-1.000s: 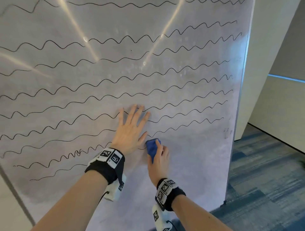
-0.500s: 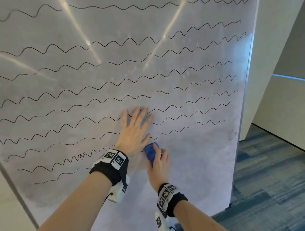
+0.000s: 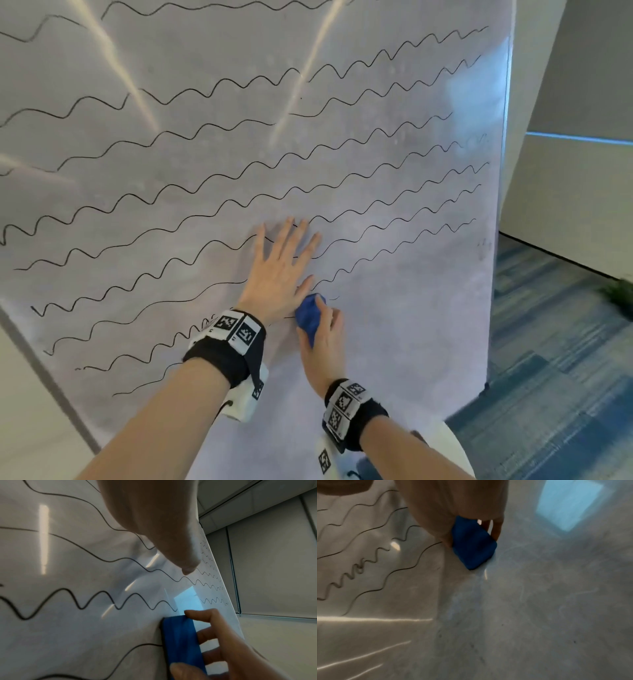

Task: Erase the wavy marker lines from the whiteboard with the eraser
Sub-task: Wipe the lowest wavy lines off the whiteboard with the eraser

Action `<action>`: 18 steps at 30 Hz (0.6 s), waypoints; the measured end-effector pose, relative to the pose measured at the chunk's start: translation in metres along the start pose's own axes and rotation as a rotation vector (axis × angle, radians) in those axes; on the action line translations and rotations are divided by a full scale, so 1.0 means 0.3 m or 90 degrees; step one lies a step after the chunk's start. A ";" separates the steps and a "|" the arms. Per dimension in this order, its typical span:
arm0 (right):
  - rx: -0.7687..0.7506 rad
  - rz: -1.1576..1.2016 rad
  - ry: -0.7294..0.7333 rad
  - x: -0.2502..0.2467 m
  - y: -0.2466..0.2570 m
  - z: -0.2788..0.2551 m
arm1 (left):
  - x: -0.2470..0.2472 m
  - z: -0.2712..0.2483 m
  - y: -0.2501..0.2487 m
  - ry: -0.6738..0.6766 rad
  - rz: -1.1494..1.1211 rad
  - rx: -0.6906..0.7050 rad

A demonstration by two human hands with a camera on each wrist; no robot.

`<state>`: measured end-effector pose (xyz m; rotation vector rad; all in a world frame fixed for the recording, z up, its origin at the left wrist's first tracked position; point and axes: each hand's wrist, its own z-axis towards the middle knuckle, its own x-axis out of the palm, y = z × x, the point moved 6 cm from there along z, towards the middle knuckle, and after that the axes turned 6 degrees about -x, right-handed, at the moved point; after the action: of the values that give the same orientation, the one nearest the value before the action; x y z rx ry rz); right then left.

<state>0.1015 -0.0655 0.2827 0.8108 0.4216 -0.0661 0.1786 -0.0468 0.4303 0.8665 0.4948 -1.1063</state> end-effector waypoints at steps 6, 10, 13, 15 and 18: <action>0.139 0.011 -0.067 -0.118 -0.151 0.067 | -0.034 -0.049 0.086 -0.007 0.001 -0.004; 0.231 0.043 -0.133 -0.085 -0.116 0.063 | -0.032 -0.086 0.102 -0.002 -0.013 -0.004; 0.170 0.050 -0.067 0.044 -0.006 0.002 | -0.025 -0.099 0.097 0.002 -0.025 0.004; 0.090 0.017 -0.010 0.079 0.023 -0.035 | -0.024 -0.099 0.093 0.001 -0.028 0.009; 0.095 0.000 -0.029 -0.007 -0.066 -0.008 | -0.026 -0.093 0.098 -0.006 -0.037 0.008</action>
<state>0.0943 -0.0778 0.2683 0.9544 0.3760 -0.1172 0.2044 -0.0147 0.4300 0.8617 0.5090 -1.1676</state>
